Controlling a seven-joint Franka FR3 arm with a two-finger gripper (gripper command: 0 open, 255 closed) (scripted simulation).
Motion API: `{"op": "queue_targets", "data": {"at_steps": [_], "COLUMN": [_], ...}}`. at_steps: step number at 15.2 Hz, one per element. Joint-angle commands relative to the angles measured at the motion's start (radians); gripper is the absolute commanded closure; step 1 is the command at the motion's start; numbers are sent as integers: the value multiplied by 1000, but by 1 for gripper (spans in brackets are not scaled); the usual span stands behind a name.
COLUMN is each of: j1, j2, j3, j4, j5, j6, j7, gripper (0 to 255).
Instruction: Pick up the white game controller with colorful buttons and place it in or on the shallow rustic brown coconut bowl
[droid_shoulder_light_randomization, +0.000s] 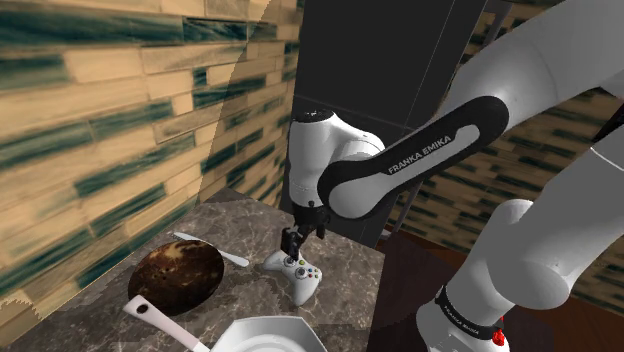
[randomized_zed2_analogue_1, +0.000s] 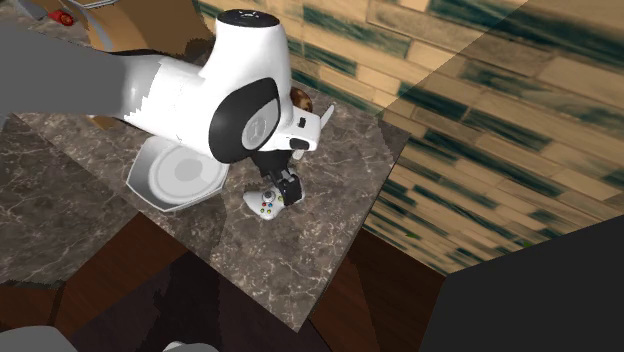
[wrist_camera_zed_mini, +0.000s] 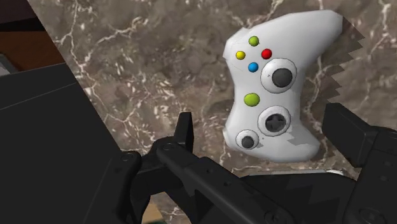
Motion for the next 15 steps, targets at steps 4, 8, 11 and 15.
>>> {"op": "queue_targets", "data": {"at_steps": [4, 8, 11, 15], "j1": [0, -4, -5, -5], "j2": [150, 199, 232, 232], "j3": [39, 37, 33, 33], "j4": [35, 18, 9, 9], "j5": [-80, -115, -141, -141], "j6": [90, 150, 189, 189], "j7": [120, 145, 164, 164], "gripper": [0, 0, 0, 0]}}
